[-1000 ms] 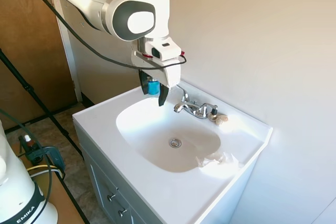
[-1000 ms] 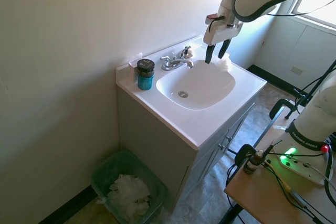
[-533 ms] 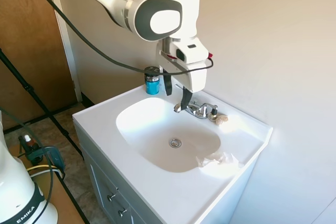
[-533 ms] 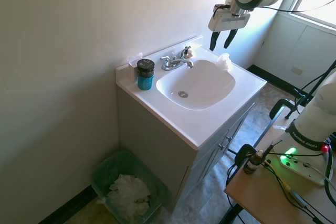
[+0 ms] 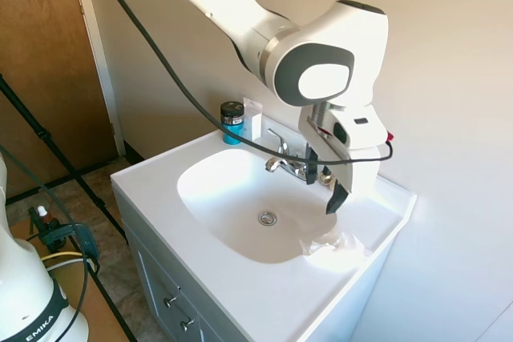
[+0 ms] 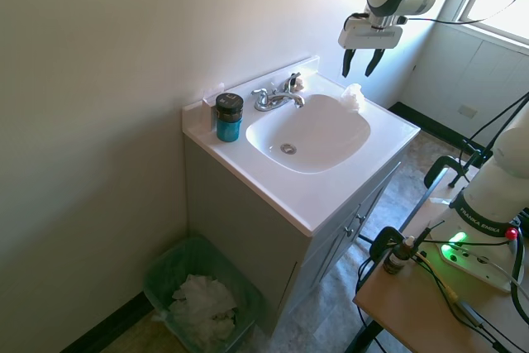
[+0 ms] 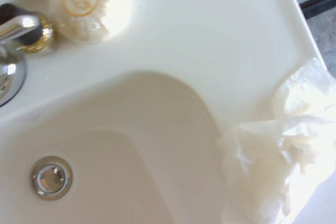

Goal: Throw the tissue in the trash bin

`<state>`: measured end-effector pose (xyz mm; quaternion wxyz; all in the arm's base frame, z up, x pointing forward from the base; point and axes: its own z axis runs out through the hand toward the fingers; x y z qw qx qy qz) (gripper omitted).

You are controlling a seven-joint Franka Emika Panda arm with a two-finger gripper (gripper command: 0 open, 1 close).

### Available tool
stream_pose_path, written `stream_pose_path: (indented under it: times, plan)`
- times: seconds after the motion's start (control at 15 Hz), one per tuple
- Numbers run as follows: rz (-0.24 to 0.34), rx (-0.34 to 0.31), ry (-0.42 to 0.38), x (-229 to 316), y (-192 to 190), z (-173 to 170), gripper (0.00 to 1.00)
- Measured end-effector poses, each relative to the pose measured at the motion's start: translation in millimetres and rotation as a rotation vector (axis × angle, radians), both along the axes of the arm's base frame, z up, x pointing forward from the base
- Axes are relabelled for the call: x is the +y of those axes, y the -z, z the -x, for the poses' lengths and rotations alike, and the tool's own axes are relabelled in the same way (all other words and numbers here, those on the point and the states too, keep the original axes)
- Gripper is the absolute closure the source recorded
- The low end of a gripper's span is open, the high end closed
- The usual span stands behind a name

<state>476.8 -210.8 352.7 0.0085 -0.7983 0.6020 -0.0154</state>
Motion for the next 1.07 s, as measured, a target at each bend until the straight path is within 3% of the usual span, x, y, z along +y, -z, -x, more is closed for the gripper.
stream_pose_path:
  times: [0.87,0.93,1.07]
  plan:
    - [-0.061,0.079,0.060,-49.2,85.6,-23.5,0.00]
    - [-0.063,0.083,0.063,-51.7,89.2,-23.3,1.00]
    - [-0.075,0.085,0.062,-53.3,95.4,-24.1,1.00]
